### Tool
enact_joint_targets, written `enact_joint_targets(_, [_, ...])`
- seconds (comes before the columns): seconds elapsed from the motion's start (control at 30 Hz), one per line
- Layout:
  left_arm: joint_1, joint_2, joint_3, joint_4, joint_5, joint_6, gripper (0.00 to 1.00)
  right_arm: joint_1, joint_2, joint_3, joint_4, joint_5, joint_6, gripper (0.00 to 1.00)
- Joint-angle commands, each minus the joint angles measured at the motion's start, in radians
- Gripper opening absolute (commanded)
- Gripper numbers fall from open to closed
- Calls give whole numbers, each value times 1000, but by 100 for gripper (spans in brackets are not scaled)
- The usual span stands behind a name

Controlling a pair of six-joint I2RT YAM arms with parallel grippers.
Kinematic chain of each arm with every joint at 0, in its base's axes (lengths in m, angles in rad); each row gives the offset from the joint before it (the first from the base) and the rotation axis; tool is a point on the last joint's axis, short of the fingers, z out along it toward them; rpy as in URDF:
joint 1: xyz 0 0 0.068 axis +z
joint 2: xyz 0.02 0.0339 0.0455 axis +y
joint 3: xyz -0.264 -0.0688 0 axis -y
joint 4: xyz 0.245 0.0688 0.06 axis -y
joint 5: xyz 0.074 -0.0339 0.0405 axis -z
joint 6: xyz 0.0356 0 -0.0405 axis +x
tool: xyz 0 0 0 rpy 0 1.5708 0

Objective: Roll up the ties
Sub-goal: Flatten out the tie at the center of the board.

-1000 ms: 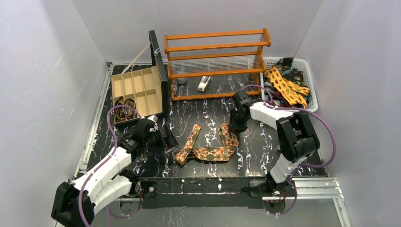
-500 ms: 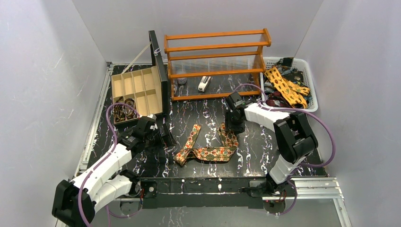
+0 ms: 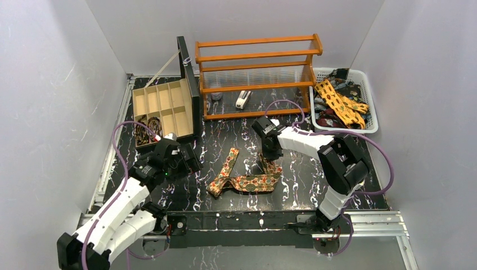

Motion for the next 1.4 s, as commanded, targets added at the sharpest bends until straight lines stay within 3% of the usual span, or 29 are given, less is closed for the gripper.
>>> enact_joint_targets(0.0, [-3, -67, 6, -99, -34, 6, 98, -1, 66, -20, -28, 113, -19, 3])
enact_joint_targets(0.17, [-3, -118, -35, -51, -9, -34, 98, -3, -57, 132, -93, 104, -73, 1])
enact_joint_targets(0.3, [-4, -130, -29, -29, -68, -59, 98, -40, -182, 219, -162, 226, -82, 1])
enact_joint_targets(0.53, [-4, -122, -19, -6, -87, -59, 98, -345, -421, -86, -92, 152, 11, 1])
enact_joint_targets(0.6, [-3, -134, -32, -6, -84, -66, 98, -362, -464, -163, -49, 106, 2, 3])
enact_joint_targets(0.7, [-3, -152, -53, -1, -70, -70, 98, -362, -464, -176, -70, 50, -19, 15])
enact_joint_targets(0.83, [-4, -143, -77, 70, -1, -40, 98, -362, -487, -164, -100, 24, -27, 16])
enact_joint_targets(1.0, [-18, 22, -59, 250, 146, 42, 98, -362, -518, -186, -85, 23, -20, 4])
enact_joint_targets(1.2, [-136, 306, 131, 297, 79, 222, 95, -362, -531, -208, -55, -8, -26, 4])
enact_joint_targets(1.37, [-264, 474, 197, 341, -96, 262, 90, -363, -548, -225, -34, -33, -30, 5])
